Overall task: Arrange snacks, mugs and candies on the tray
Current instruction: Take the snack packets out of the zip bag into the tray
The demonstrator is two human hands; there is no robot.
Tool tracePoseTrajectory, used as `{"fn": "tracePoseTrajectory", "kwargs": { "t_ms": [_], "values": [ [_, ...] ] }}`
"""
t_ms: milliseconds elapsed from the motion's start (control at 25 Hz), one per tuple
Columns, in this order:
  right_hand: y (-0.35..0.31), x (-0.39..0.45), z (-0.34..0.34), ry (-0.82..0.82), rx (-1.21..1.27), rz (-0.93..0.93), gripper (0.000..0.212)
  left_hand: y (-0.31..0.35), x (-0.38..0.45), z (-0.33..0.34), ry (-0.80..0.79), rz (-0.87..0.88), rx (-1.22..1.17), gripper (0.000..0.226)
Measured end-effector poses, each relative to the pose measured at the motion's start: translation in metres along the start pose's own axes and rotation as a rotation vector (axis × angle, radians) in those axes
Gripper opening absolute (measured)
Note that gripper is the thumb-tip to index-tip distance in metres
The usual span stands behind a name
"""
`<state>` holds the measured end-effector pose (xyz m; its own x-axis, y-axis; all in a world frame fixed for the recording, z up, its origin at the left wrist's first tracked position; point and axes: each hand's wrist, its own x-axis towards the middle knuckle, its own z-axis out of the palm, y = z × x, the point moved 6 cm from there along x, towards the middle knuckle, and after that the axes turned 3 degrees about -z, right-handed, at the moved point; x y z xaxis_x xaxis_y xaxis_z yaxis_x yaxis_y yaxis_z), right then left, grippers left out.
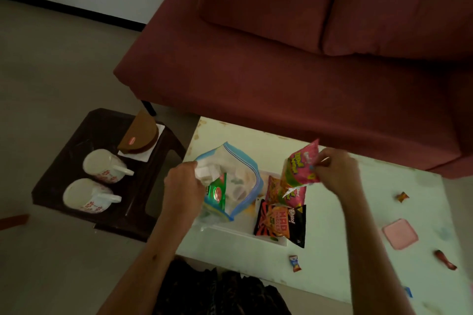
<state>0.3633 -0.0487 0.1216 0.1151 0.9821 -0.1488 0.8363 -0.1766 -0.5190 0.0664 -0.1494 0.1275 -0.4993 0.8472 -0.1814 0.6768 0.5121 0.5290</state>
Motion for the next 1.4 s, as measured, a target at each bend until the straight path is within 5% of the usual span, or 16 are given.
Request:
{"fn": "tracePoseTrajectory", "kwargs": {
  "t_ms": [240, 480, 600, 680, 760, 880, 1000, 1120, 1240, 1400],
  "values": [
    [0.042, 0.017, 0.146, -0.234, 0.053, 0.104, 0.024, -0.007, 0.006, -0.003, 0.014, -0.008, 0.023, 0.038],
    [0.091, 0.020, 0.185, -0.325, 0.004, 0.254, 0.022, -0.009, 0.007, -0.005, 0.017, -0.020, 0.014, 0.041],
    [0.077, 0.022, 0.147, -0.120, 0.054, 0.342, 0.025, -0.003, 0.010, 0.001, -0.004, -0.003, 0.006, 0.041],
    [0.041, 0.014, 0.105, 0.143, 0.391, 0.215, 0.020, 0.003, 0.010, 0.006, -0.029, 0.023, 0.001, 0.041],
    [-0.007, -0.008, 0.082, 0.159, 0.635, 0.005, 0.011, 0.011, 0.008, 0.010, -0.049, 0.048, -0.006, 0.040],
    [-0.056, -0.028, 0.121, -0.365, 0.220, -0.115, 0.013, 0.022, 0.004, 0.016, -0.071, 0.115, -0.031, 0.037],
    [-0.050, -0.028, 0.170, -0.705, -0.120, 0.049, 0.027, 0.030, -0.004, 0.020, -0.081, 0.153, -0.063, 0.038],
    [-0.038, -0.030, 0.196, -0.756, -0.129, 0.089, 0.035, 0.032, -0.011, 0.022, -0.080, 0.177, -0.088, 0.040],
    [-0.039, -0.037, 0.197, -0.599, -0.119, 0.069, 0.017, 0.028, -0.017, 0.022, -0.087, 0.202, -0.078, 0.040],
    [-0.079, -0.038, 0.147, -0.424, -0.204, -0.098, 0.022, 0.018, -0.012, 0.022, -0.084, 0.176, -0.036, 0.040]
  ]
}}
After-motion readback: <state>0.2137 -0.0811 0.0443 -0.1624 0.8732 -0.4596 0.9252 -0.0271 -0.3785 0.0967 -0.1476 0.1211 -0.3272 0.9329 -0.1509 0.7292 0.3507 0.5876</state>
